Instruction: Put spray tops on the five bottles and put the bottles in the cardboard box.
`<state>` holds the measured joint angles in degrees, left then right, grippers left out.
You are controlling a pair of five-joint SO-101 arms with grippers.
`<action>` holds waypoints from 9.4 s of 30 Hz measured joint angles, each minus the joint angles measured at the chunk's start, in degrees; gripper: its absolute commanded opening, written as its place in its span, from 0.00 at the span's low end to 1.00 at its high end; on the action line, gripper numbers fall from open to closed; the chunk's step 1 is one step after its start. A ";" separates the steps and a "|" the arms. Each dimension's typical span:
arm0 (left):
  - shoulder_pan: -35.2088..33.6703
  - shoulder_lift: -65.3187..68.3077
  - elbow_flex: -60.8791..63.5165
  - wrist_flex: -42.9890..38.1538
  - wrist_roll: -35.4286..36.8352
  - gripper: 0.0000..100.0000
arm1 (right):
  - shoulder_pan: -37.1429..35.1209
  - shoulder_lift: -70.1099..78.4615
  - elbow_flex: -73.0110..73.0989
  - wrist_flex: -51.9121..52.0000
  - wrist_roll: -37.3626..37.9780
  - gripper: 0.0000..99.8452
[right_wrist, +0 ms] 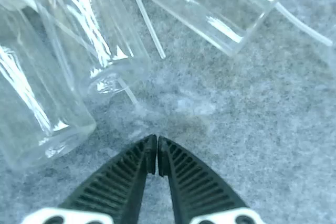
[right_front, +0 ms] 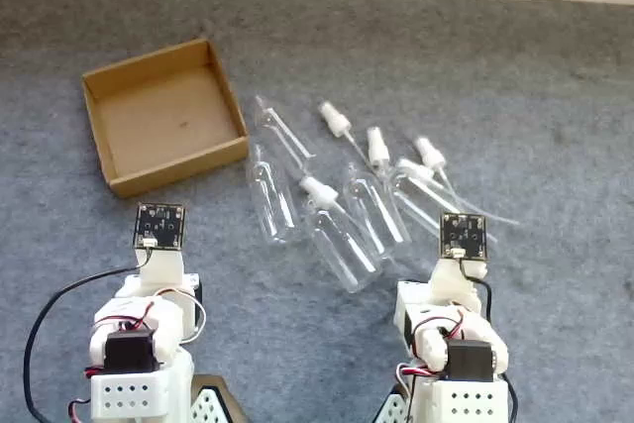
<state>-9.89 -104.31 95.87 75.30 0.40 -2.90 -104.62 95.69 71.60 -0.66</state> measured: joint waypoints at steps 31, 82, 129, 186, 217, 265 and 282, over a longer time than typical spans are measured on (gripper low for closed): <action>0.00 0.00 0.00 0.00 0.00 0.01 | 0.00 0.00 0.00 0.00 0.00 0.01; 0.00 0.00 0.00 0.00 0.00 0.01 | 0.00 0.00 0.00 0.00 0.00 0.01; 0.09 2.46 -22.42 3.69 -8.53 0.10 | 8.44 0.00 0.00 -3.34 0.00 0.01; 18.99 140.66 -109.98 3.96 29.89 0.23 | 8.44 0.00 0.00 -3.34 0.00 0.01; 18.73 139.52 -111.12 13.54 29.89 0.07 | 8.44 0.00 0.00 -3.34 0.00 0.01; 18.55 45.19 -37.27 -13.27 -8.53 0.06 | 10.64 -0.18 -13.71 -11.96 43.87 0.01; 25.49 33.76 -12.04 -42.02 -1.76 0.07 | 19.43 19.69 -31.38 -11.96 37.01 0.01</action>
<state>15.60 -70.55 83.82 33.27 -1.36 16.53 -84.92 64.31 59.65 36.35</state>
